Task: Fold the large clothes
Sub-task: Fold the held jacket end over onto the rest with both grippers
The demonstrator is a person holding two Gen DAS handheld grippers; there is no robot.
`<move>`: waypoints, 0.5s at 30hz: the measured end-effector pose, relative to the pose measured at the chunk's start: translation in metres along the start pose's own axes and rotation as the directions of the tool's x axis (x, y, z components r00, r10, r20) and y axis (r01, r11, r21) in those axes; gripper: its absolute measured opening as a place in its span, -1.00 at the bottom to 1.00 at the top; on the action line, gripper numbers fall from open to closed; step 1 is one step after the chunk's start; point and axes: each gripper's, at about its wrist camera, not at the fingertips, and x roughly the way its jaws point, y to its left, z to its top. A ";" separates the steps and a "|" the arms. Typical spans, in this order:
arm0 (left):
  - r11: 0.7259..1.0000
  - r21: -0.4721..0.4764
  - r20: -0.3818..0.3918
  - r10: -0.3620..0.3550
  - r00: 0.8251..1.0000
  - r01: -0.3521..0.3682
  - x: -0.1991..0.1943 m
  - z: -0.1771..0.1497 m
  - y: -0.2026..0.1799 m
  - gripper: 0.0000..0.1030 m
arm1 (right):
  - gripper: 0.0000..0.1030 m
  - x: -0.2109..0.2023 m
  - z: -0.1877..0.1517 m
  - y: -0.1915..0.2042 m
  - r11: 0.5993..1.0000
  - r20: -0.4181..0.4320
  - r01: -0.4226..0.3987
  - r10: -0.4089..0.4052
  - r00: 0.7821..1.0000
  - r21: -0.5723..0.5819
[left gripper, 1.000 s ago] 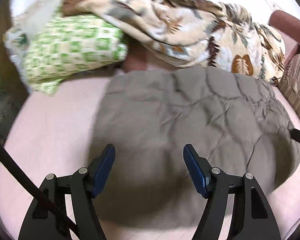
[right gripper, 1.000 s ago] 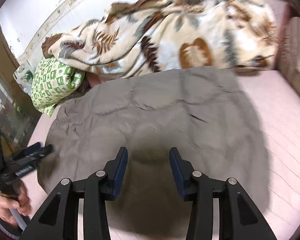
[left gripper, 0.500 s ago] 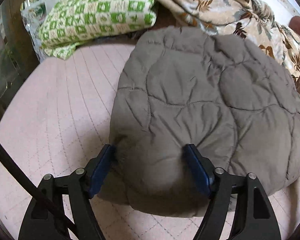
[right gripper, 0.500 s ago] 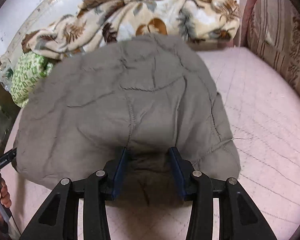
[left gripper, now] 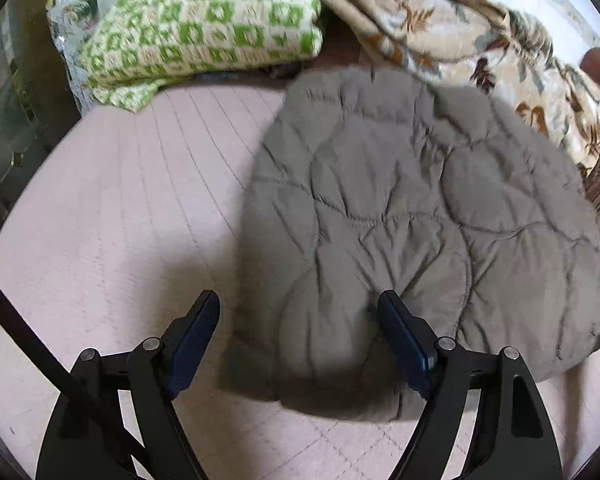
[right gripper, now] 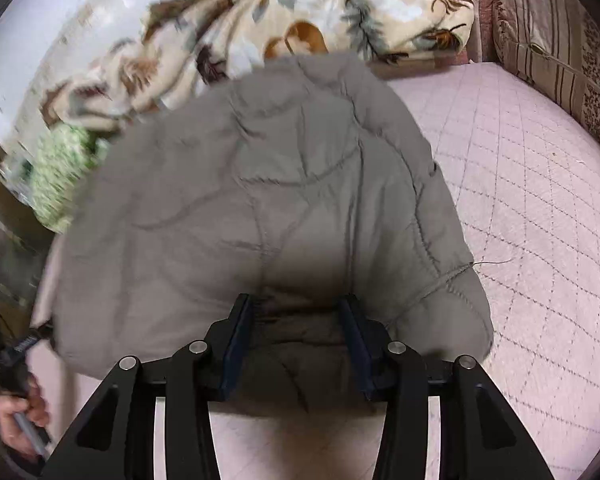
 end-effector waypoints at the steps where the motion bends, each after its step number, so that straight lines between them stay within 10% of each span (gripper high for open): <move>1: 1.000 0.000 0.011 0.001 1.000 -0.001 -0.007 0.000 0.004 0.58 | -0.05 -0.011 0.002 -0.007 0.999 0.019 -0.041 0.041 0.999 0.023; 15: 0.983 -0.170 -0.081 -0.086 0.993 0.071 -0.009 -0.006 0.051 0.58 | 0.13 -0.059 0.003 -0.103 0.931 0.089 -0.105 0.079 0.993 0.350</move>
